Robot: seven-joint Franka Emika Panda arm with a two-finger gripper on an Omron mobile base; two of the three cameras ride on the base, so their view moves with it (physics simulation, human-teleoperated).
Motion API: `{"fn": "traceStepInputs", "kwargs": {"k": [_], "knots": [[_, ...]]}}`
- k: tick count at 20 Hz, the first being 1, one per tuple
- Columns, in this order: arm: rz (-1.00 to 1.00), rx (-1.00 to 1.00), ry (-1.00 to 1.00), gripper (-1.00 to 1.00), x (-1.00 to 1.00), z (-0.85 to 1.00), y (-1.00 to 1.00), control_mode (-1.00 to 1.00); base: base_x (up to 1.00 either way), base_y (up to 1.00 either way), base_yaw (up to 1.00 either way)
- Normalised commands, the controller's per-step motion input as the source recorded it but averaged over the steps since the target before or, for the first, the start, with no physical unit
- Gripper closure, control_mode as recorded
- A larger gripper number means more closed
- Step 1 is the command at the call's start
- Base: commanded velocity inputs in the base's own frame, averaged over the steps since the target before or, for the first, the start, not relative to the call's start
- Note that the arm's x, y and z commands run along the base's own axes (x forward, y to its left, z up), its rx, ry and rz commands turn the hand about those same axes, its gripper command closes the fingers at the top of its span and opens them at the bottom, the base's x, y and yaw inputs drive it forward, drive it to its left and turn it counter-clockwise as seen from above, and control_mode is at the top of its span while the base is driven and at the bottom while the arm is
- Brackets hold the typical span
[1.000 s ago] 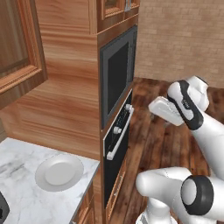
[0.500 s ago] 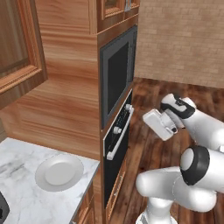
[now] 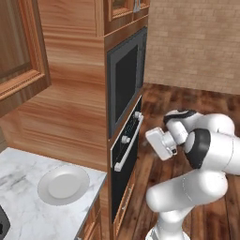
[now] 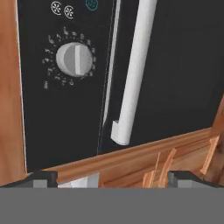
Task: Take the baked cake out of the oven and place it on the plate for cooling. Then close the oven door.
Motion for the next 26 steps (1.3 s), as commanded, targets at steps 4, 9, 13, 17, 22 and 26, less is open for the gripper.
{"fn": "traceStepInputs", "kwargs": {"k": [4, 9, 13, 17, 22, 26], "knots": [[0.00, 0.05, -0.01, -1.00, 0.51, -0.51, 0.27, -1.00, 0.00, 0.00, 0.00], [0.00, 0.02, 0.00, -1.00, 0.51, -0.54, 0.20, -1.00, 0.00, 0.00, 0.00], [0.00, 0.01, 0.00, -1.00, 0.44, -0.51, 0.24, -1.00, 0.00, 0.00, 0.00], [0.00, 0.02, 0.00, -1.00, 0.41, -0.47, 0.22, -1.00, 0.00, 0.00, 0.00], [0.00, 0.04, -0.02, -1.00, 0.38, -0.37, 0.25, -1.00, 0.00, 0.00, 0.00], [0.00, 0.08, -0.07, -1.00, 0.13, -0.18, 0.27, -1.00, 0.00, 0.00, 0.00]]}}
